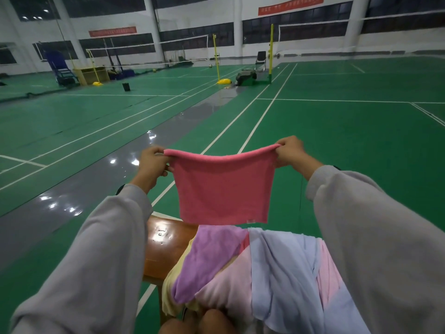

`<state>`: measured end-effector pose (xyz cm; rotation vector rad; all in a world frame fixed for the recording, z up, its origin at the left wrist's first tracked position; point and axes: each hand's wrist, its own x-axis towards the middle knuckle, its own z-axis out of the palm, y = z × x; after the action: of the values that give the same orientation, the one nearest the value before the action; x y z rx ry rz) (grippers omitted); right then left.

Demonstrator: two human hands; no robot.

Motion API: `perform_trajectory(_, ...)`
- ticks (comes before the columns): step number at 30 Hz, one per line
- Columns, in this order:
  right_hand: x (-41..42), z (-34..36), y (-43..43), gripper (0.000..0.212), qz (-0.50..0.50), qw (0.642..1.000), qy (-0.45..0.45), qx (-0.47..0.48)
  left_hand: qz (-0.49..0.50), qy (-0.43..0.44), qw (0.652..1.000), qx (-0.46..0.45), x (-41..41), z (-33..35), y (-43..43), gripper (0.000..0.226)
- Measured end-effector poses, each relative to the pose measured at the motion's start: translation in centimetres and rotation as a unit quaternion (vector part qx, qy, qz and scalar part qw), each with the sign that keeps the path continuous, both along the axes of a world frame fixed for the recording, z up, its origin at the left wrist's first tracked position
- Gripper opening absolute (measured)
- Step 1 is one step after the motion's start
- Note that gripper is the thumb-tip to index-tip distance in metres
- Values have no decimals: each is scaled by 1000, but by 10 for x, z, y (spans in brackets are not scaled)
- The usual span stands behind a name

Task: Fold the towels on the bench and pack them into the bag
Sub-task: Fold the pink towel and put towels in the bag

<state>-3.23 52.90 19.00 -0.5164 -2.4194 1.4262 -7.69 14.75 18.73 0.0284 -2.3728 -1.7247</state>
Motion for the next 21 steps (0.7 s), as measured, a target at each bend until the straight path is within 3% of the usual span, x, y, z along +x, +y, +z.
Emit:
perform_trajectory(4, -12, -3, -4, 24, 12, 990, 70, -119, 19, 14, 988, 154, -7, 1, 0, 15)
perform_trajectory(7, -3, 2, -10, 12, 15, 982, 112, -149, -5, 6, 982, 187, -6, 3, -1, 18)
perform_trajectory(12, 25, -23, -11, 11, 28, 970, 120, -212, -50, -27, 989, 133, 20, -25, -6, 26)
perform_trajectory(18, 85, -95, -19, 6, 15, 967, 16, -252, -9, -64, 997, 34, 79, -94, -22, 9)
perform_trajectory(21, 121, -134, -19, 21, 47, 963, -89, -249, -14, -81, 997, -5, 107, -126, -36, 16)
